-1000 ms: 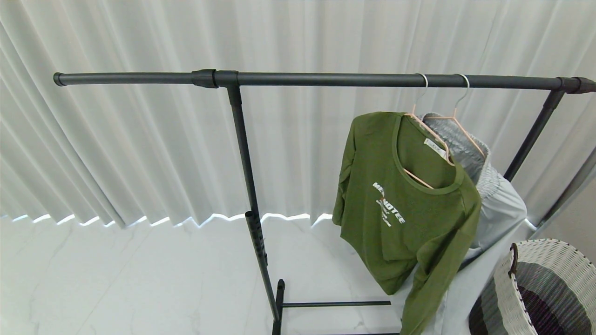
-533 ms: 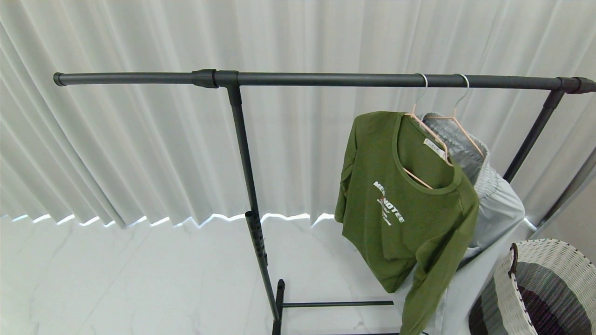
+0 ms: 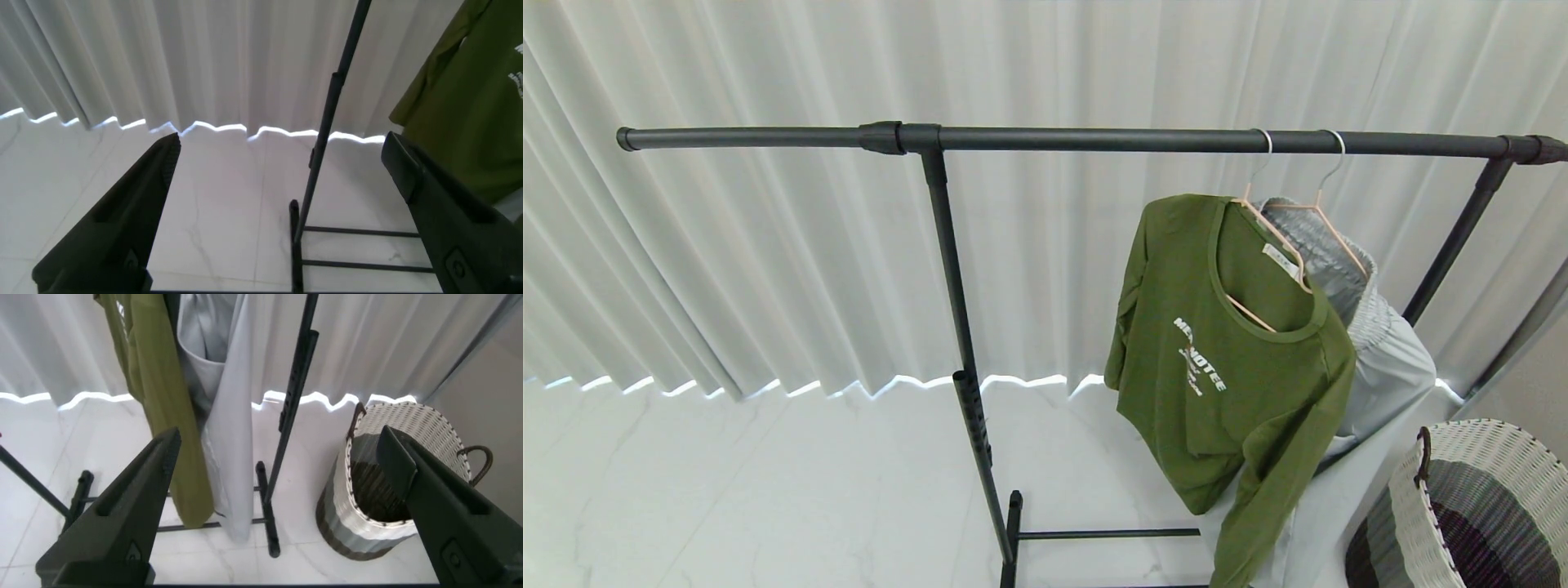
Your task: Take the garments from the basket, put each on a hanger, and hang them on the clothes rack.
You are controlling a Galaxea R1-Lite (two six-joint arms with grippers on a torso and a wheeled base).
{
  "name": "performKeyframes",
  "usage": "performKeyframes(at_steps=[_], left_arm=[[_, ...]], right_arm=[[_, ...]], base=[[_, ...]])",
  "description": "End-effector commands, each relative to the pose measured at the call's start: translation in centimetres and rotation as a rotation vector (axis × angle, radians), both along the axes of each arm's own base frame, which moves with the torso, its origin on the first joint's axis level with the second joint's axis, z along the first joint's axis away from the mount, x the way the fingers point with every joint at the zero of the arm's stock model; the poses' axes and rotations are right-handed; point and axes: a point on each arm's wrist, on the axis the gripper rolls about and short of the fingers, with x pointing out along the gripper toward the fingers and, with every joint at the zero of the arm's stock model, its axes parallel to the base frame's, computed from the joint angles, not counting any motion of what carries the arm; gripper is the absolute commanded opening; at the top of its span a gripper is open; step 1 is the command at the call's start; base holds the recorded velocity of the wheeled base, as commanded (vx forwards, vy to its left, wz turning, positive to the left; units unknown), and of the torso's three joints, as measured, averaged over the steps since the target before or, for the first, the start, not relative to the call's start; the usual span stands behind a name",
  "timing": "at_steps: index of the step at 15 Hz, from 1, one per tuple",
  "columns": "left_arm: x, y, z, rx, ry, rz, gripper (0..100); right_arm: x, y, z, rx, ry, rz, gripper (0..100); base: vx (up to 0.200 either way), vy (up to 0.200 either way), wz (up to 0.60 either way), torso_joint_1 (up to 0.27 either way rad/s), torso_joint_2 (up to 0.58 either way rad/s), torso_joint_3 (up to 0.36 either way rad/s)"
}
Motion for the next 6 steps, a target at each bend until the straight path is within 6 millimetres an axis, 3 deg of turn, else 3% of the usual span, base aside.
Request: performKeyframes(at_steps=[1,6], left_arm=[[0.0,0.0,0.0,0.0,0.0,0.001,100],[0.0,0.0,0.0,0.0,0.0,0.001,100]], right_arm=[[0.03,0.0,0.01,-0.001,0.003,0.0,100],[0.03,0.0,0.01,0.001,0.003,0.0,100]], base=[[0.0,0.0,0.0,0.0,0.0,0.0],[0.0,0.0,0.0,0.0,0.0,0.0]])
